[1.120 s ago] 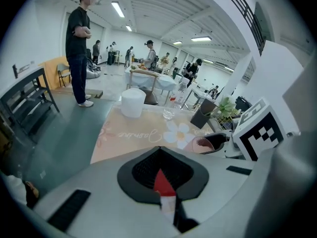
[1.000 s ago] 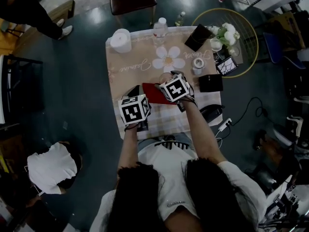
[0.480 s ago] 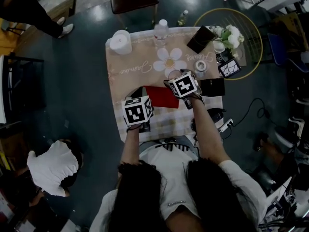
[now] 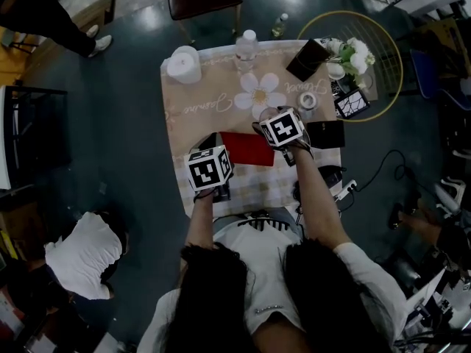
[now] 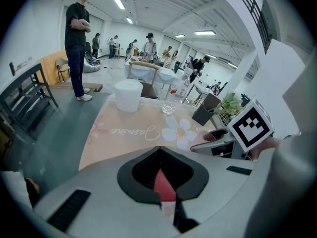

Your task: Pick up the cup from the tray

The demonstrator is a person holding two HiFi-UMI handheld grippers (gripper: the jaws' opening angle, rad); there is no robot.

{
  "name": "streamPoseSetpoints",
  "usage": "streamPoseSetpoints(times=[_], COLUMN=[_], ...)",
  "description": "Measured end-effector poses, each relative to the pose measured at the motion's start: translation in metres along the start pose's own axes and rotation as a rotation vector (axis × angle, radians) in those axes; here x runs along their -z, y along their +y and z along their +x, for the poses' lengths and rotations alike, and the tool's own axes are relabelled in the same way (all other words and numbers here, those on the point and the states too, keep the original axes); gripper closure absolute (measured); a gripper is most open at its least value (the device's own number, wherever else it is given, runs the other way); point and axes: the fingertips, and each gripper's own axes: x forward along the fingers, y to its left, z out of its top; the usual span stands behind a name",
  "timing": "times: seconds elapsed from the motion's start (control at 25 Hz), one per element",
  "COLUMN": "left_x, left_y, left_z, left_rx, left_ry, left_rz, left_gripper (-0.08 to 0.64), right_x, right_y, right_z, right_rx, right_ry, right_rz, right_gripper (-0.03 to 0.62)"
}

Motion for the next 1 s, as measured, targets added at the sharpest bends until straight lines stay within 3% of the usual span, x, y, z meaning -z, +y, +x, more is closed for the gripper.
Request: streamPoseSetpoints(times=[0.44,1.0], left_x=[0.003,-0.002], left_y=[-0.003,-0.006], left_z=[-0.002,-0.015], left_rx=[0.008,0.008], left_ry=[0.004,-0.035], left_rz=[0.017,0.033], left_gripper=[0.555,0.557], right_x=[0.004,-0.037], right_y=[-0.001,0.005], right_z=[-0.001,-0.058], right_rx=[-0.007,0.016], right_ry=[-0.011,-0.186], right_rz=[0.037,0.014], right_gripper=[0.183,0.183])
